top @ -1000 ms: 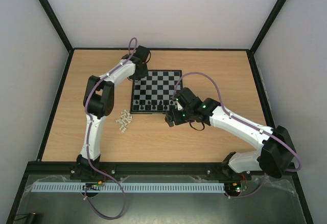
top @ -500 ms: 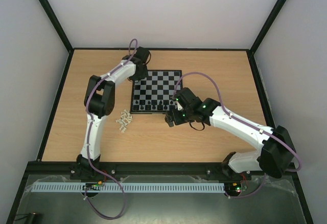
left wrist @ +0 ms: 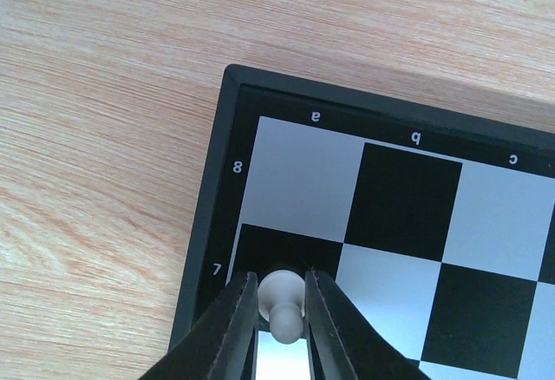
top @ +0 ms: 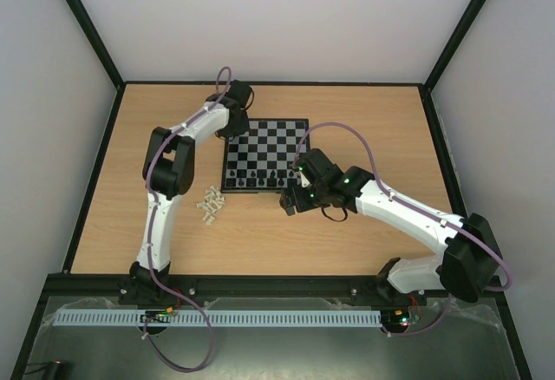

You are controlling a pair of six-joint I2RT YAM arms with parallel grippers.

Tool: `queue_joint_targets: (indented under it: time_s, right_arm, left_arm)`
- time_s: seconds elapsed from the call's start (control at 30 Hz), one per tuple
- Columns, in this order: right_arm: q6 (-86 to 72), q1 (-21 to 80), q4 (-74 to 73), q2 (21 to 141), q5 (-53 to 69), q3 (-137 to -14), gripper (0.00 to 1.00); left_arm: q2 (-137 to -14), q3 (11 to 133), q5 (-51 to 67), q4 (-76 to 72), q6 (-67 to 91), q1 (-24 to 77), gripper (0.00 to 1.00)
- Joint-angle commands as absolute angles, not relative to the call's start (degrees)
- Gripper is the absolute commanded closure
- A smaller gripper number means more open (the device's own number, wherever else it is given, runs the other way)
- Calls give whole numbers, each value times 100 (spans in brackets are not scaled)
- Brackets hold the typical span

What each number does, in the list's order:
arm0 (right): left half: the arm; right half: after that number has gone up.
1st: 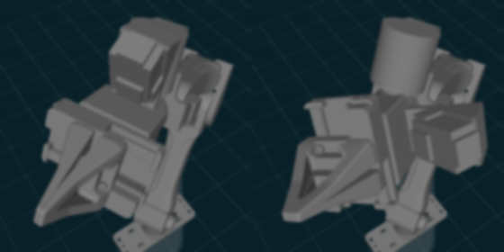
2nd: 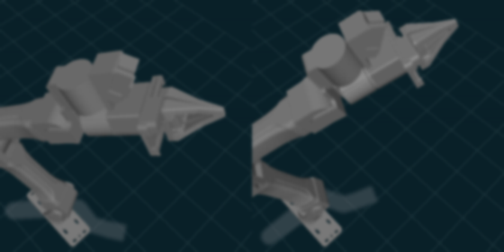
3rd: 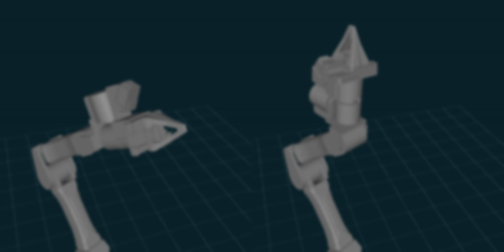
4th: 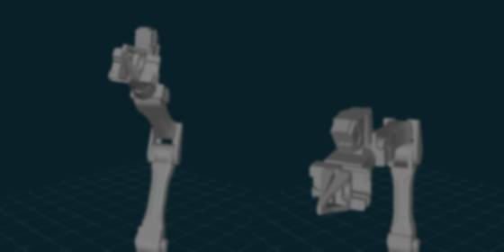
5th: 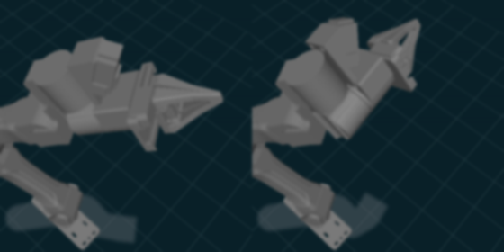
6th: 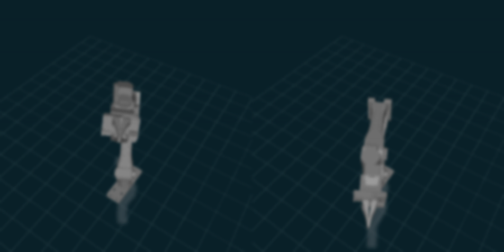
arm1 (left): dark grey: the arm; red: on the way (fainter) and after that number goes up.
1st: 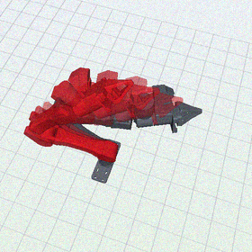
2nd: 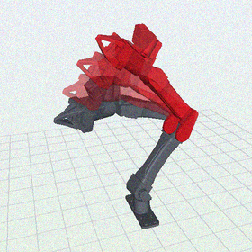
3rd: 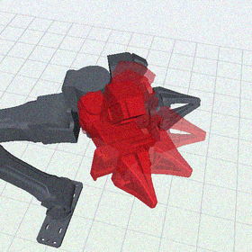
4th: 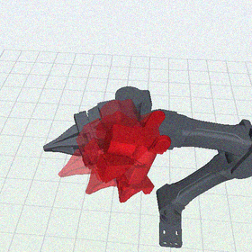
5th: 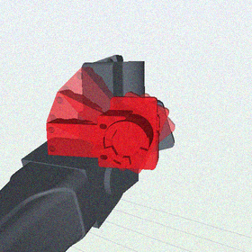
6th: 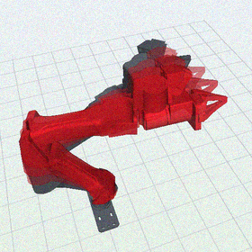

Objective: Set up the chess pieces on the board
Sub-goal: Place the chess piece on the chessboard, then move the chessboard to the center of the board.

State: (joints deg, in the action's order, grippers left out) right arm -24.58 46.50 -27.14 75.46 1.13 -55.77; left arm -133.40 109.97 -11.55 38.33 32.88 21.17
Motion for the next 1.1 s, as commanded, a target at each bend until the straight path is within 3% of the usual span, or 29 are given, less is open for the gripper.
queue_joint_targets:
  time_s: [0.0,0.63,0.93,1.0,1.07]
  right_arm:
    - [-2415,4634,-2927,7625,201,-5637,7]
    - [-2400,4638,-2939,7719,146,-5677,6]
    - [-2441,4558,-2962,7796,-69,-5776,3]
    - [-2463,4509,-2969,7852,-91,-5876,1]
    - [-2505,4450,-2979,7944,-129,-6019,1]
  left_arm:
    - [-13352,11092,-1125,3994,3360,2074,81]
    - [-12346,10687,-1010,3795,3358,2108,59]
    - [-10735,9216,-837,2762,3147,2162,21]
    - [-10438,8993,-871,2650,3121,2150,6]
    - [-10150,8719,-825,2481,3131,2105,1]
